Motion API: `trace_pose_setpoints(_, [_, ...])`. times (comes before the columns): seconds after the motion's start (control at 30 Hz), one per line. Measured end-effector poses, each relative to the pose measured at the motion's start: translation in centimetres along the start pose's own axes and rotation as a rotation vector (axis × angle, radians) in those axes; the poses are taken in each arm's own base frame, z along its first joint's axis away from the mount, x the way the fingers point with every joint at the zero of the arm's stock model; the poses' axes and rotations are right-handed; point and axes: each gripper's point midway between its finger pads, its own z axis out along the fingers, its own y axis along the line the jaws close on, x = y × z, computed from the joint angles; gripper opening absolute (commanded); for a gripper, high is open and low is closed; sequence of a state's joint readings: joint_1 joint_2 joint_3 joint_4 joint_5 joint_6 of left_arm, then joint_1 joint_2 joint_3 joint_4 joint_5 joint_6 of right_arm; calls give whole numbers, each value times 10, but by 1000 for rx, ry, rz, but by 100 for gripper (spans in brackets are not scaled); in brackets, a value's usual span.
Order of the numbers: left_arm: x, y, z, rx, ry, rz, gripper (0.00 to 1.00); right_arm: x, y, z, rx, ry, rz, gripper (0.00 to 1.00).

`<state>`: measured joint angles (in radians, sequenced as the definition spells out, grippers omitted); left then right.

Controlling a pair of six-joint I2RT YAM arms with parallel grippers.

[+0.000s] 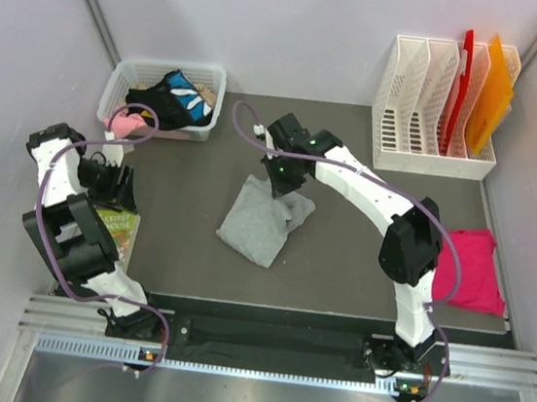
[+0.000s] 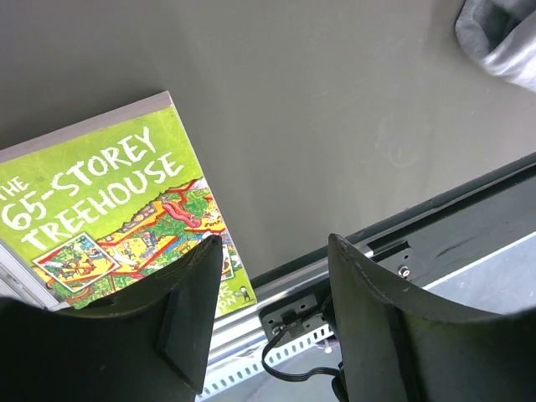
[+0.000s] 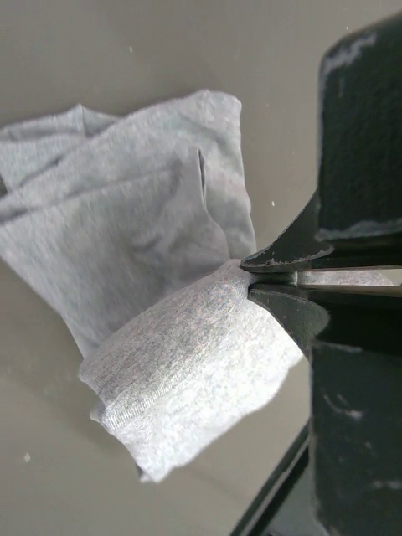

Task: Fold and stack the t-shirts
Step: Fold the long partially folded tshirt into a neat square

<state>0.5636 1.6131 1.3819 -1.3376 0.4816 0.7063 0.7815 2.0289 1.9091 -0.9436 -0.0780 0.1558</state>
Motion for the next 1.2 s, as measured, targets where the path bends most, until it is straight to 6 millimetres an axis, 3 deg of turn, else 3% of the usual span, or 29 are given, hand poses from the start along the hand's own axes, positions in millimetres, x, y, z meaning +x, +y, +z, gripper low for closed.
trace_pose_setpoints(0.23, [4,-1,3,7,10,-6,58,-1,-28,23,17,24,37,0])
trace_pose_setpoints(0.53, [16,-4,11,29,46,-16,58,7,-70,71,41,88,106,0])
trace_pose_setpoints(0.57, [17,-4,12,31,49,-13,59,8,-75,76,44,92,116,11])
trace_pose_setpoints(0.63, [18,-4,12,34,50,-2,59,6,-85,81,53,92,133,23])
trace_pose_setpoints(0.67, [18,-4,12,35,48,1,60,3,-88,83,58,86,138,40])
trace_pose_setpoints(0.7, [17,-4,12,38,45,7,60,0,-93,84,72,80,146,50])
trace_pose_setpoints(0.8, [15,-7,11,36,37,37,60,-12,-108,81,126,48,163,61])
trace_pose_setpoints(0.83, [14,-9,11,35,35,50,60,-16,-114,78,149,37,168,70])
trace_pose_setpoints(0.87, [12,-13,10,34,32,66,60,-18,-117,76,164,29,176,86])
trace_pose_setpoints(1.07, [5,-22,9,39,15,110,59,-33,-135,56,213,-30,267,96])
trace_pose_setpoints(1.2, [5,-23,9,44,12,109,59,-45,-115,19,122,-104,354,100])
